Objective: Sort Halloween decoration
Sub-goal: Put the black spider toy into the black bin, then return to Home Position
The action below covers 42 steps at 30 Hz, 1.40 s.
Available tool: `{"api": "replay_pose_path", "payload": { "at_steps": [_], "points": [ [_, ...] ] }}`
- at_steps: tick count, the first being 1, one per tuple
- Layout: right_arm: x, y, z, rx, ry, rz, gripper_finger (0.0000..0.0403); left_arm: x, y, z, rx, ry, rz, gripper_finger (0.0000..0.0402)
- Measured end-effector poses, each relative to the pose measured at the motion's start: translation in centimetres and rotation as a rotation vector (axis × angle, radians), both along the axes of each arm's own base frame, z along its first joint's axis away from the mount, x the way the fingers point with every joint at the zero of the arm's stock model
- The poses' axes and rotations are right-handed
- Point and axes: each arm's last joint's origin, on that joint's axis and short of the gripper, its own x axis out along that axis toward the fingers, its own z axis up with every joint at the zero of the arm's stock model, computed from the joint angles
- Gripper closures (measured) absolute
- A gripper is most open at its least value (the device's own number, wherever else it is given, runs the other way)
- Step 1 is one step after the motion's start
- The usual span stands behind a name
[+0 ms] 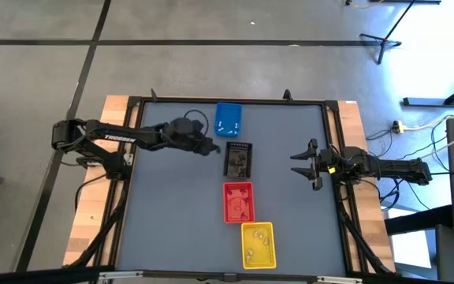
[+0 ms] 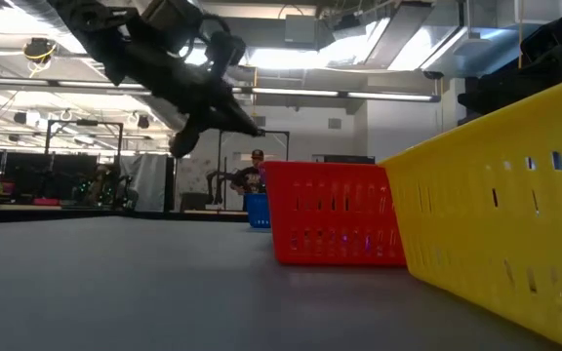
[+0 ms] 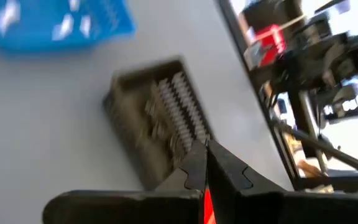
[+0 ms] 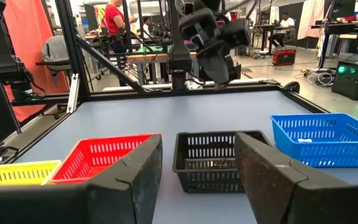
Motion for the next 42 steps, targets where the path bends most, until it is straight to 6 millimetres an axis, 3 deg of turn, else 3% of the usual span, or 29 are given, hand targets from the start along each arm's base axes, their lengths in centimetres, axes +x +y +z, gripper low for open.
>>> {"api": "replay_pose_path", "payload": {
  "at_steps": [8,15,20,25,36,42],
  "points": [
    [0.0,0.0,0.0,0.000,0.000,0.000,0.0205,2.0,-1.5,-0.4,0.254,-0.083,0.013,0.0401],
    [0.0,0.0,0.0,0.000,0.000,0.000,0.0205,4.2,-2.3,-3.5,0.471,-0.070,-0.097,0.0401],
    [0.0,0.0,0.0,0.000,0.000,0.000,0.0205,4.7,-2.4,-5.1,0.529,-0.039,-0.138,0.0401],
    [0.0,0.0,0.0,0.000,0.000,0.000,0.0205,4.9,-2.4,-4.9,0.624,-0.061,-0.193,0.0388],
    [0.0,0.0,0.0,0.000,0.001,0.000,0.0205,5.0,-2.4,-4.7,0.728,-0.064,-0.231,0.0288],
    [0.0,0.0,0.0,0.000,0.000,0.000,0.0205,5.2,-2.3,-3.8,0.848,-0.133,-0.232,0.0282]
  ]
}}
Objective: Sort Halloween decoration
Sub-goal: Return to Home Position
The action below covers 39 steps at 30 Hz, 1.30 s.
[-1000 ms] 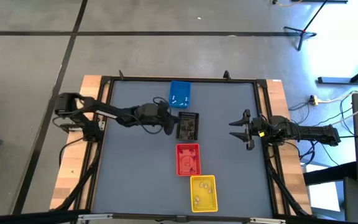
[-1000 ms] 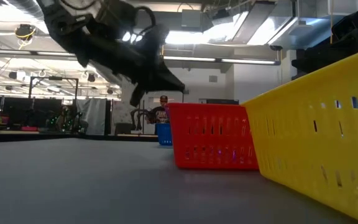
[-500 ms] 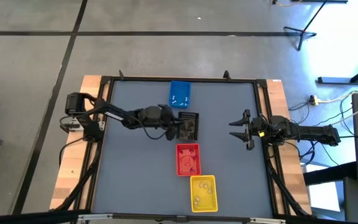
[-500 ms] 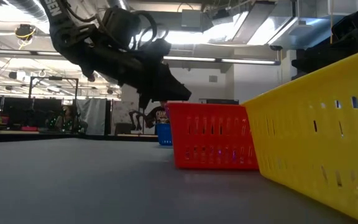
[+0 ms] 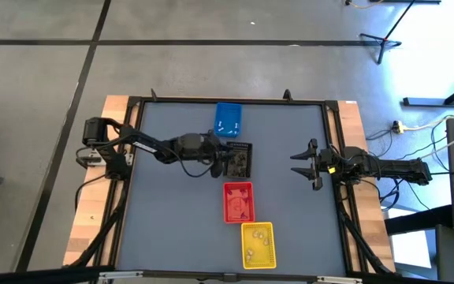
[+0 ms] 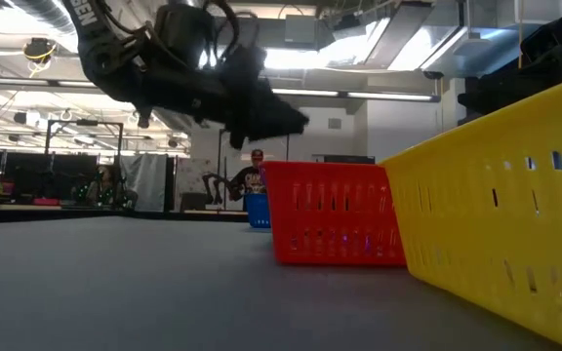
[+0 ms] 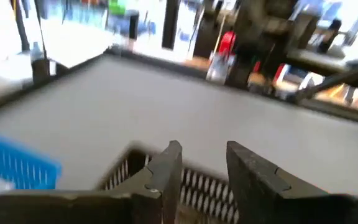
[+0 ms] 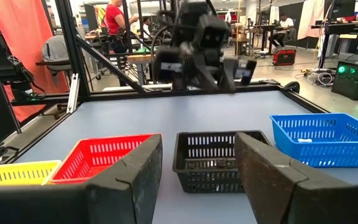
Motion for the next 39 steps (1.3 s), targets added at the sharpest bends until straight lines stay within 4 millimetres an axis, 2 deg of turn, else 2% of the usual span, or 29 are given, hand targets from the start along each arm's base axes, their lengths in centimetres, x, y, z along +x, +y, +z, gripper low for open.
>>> {"api": "replay_pose_path", "payload": {
  "at_steps": [6,12,18,23,29,39],
  "points": [
    [0.0,0.0,0.0,0.000,0.000,0.000,0.0205,0.0,0.1,2.2,0.095,-0.150,-0.067,0.0303],
    [0.0,0.0,0.0,0.000,0.000,0.000,0.0205,-1.5,1.2,5.5,0.126,-0.235,-0.169,0.0342],
    [0.0,0.0,0.0,0.000,0.000,0.000,0.0205,-4.0,2.1,8.1,0.123,-0.182,-0.275,0.0395],
    [0.0,0.0,0.0,0.000,0.000,0.000,0.0205,-6.3,1.8,9.5,0.178,-0.104,-0.321,0.0400],
    [0.0,0.0,0.0,0.000,0.000,0.000,0.0205,-9.3,0.7,8.0,0.192,-0.065,-0.236,0.0401],
    [0.0,0.0,0.0,0.000,0.000,0.000,0.0205,-14.8,-1.4,3.2,0.137,-0.130,-0.205,0.0401]
  ]
}}
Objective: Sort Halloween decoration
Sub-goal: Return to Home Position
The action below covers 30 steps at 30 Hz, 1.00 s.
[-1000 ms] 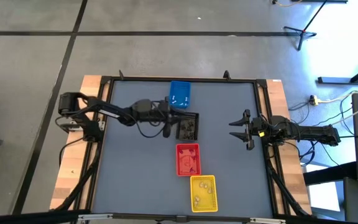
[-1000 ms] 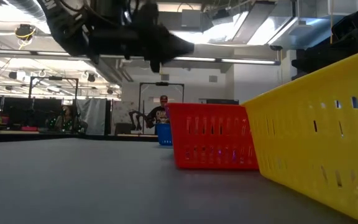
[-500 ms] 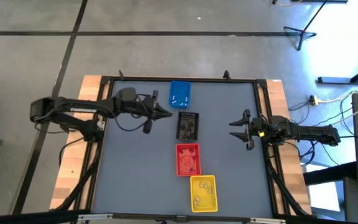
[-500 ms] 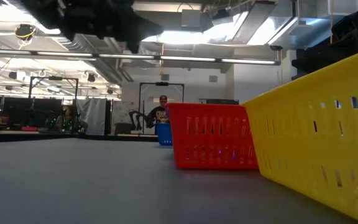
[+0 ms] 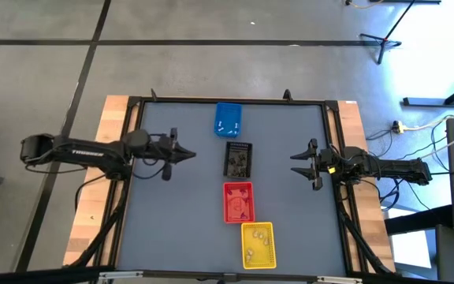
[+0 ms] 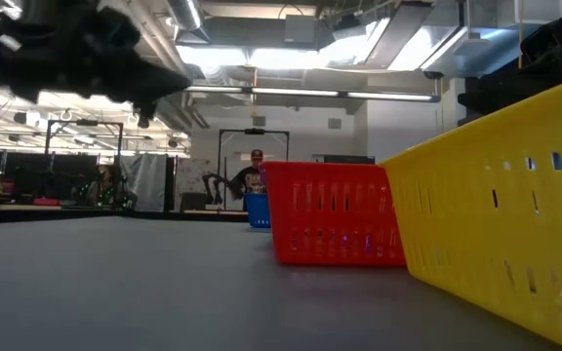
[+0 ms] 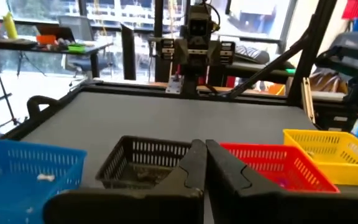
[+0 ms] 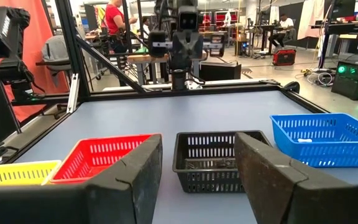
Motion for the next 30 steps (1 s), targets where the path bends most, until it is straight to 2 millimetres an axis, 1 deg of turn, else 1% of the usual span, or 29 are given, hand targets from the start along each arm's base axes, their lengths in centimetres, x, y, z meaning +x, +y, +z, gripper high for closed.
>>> {"api": "replay_pose_path", "payload": {
  "at_steps": [7,10,16,20,30],
  "points": [
    [0.0,0.0,0.0,0.000,0.000,0.000,0.0205,-3.2,-0.7,-2.9,0.001,-0.082,0.008,0.0401],
    [0.0,0.0,0.0,0.000,0.000,0.000,0.0205,-3.5,-0.8,-3.1,-0.043,-0.056,0.010,0.0401],
    [0.0,0.0,0.0,0.000,0.000,0.000,0.0205,-4.0,-0.9,-3.0,-0.043,-0.055,0.010,0.0401],
    [0.0,0.0,0.0,0.000,-0.001,0.000,0.0205,-4.4,-0.9,-2.5,-0.036,-0.089,0.015,0.0402],
    [0.0,0.0,0.0,0.000,-0.001,0.000,0.0205,-5.6,-1.1,-0.7,-0.003,-0.254,0.028,0.0401]
  ]
}}
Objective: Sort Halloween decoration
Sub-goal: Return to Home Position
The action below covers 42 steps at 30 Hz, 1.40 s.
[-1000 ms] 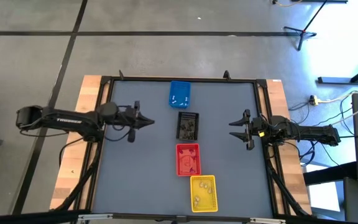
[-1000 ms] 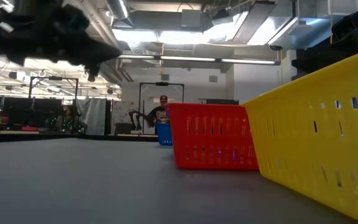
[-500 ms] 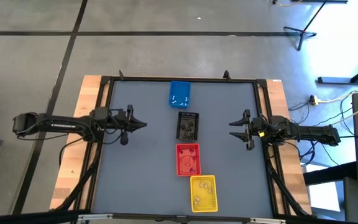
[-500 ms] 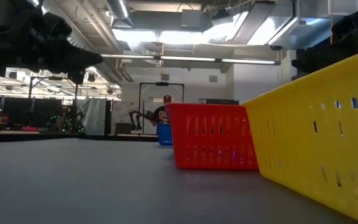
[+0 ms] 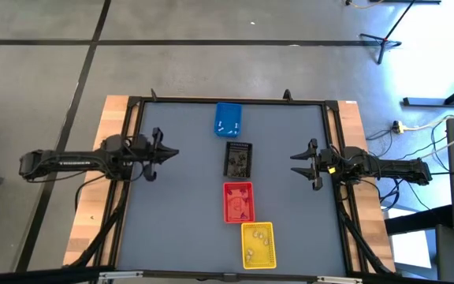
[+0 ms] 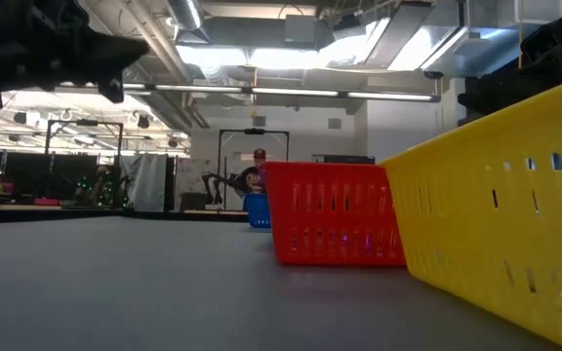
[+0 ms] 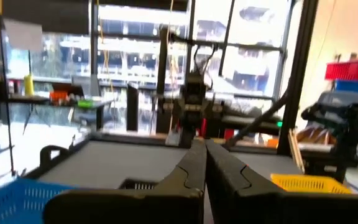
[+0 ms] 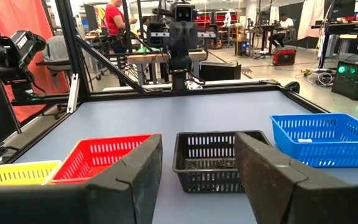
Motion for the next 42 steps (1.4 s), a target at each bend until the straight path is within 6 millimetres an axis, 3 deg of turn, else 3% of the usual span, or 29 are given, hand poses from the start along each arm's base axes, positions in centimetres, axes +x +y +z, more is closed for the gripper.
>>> {"api": "replay_pose_path", "payload": {
  "at_steps": [24,35,42],
  "points": [
    [0.0,0.0,0.0,0.000,0.000,0.000,0.0205,-3.0,-0.9,2.7,0.108,-0.304,-0.100,0.0402],
    [0.0,0.0,0.0,0.000,0.000,-0.002,0.0205,-2.3,-0.7,-0.9,0.014,0.068,-0.082,0.0402],
    [0.0,0.0,0.0,0.000,0.001,-0.007,0.0205,-2.3,-0.6,-1.6,0.160,0.143,-0.020,0.0402]
  ]
}}
